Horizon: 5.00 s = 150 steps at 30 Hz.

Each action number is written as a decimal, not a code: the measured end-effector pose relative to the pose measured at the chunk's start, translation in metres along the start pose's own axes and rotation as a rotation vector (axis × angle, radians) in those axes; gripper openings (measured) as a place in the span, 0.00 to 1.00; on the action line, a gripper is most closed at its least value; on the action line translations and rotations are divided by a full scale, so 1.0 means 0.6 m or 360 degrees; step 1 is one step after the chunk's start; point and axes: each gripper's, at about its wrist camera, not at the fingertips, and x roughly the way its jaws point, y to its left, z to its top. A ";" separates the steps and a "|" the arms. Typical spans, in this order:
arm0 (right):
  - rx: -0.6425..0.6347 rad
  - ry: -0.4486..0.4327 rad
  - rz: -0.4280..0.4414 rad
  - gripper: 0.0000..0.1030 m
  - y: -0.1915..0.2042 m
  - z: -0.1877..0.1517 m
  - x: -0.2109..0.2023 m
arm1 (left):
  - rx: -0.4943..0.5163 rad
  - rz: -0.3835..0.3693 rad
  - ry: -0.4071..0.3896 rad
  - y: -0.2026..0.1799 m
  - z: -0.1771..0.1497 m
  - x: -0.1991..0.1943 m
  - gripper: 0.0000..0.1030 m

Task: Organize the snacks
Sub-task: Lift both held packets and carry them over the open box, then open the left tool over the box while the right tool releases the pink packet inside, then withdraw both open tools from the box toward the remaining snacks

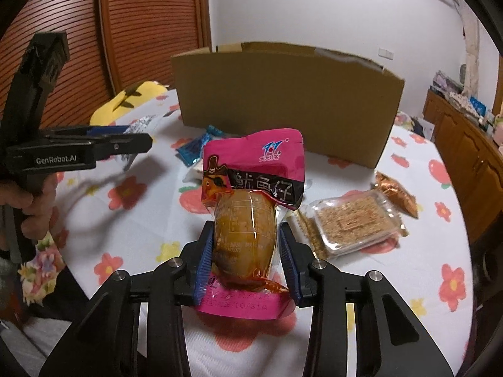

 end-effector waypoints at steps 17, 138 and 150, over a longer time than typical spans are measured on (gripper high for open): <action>0.0066 -0.0144 -0.0072 0.38 -0.053 0.036 -0.059 | 0.0056 0.0025 -0.0137 -0.006 0.052 -0.029 0.57; 0.0238 -0.0064 -0.0081 0.69 -0.139 0.043 -0.030 | 0.0197 -0.0056 -0.0255 -0.077 0.070 0.008 1.00; 0.0258 0.0043 -0.0071 0.69 -0.139 -0.001 -0.010 | 0.0178 -0.0053 -0.0151 -0.076 0.017 0.022 1.00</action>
